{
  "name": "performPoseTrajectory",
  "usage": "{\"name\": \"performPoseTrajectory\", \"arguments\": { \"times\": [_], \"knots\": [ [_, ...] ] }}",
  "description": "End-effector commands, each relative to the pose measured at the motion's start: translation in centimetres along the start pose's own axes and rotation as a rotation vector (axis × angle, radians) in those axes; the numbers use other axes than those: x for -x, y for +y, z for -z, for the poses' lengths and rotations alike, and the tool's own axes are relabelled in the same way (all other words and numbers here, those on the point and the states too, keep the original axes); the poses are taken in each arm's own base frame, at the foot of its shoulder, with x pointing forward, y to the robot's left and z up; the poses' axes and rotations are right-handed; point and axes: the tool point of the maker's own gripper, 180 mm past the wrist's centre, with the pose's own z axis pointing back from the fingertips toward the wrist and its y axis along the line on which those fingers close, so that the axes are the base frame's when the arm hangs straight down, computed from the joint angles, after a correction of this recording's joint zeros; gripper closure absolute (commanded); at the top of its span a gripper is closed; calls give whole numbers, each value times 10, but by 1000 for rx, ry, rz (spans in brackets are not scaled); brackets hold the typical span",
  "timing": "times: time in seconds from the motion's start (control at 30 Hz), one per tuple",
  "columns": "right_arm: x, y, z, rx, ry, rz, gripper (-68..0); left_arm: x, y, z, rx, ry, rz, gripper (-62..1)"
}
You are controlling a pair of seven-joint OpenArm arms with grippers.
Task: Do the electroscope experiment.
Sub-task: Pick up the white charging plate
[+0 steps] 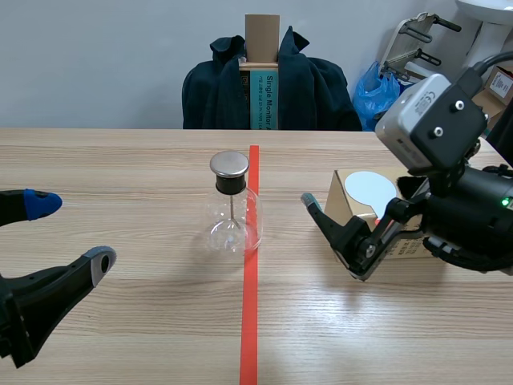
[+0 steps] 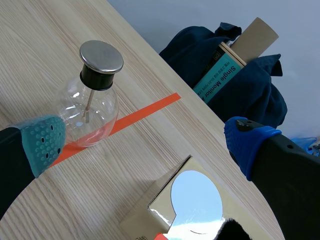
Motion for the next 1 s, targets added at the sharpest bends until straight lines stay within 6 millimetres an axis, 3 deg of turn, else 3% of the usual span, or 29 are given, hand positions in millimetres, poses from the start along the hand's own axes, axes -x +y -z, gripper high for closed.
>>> {"name": "performPoseTrajectory", "arguments": {
  "times": [0.0,0.33,0.73,0.97],
  "knots": [
    [-4,-13,-1,23,-10,-43,-679,-5,0,1,1,-24,-2,-623],
    [13,-30,-18,32,76,-329,-679,-5,0,1,1,-24,-2,-623],
    [62,-42,-69,103,249,-879,-679,-5,0,1,1,-24,-2,-623],
    [107,-34,-80,63,342,-988,-679,-6,0,1,1,-24,-2,-623]
  ]
}}
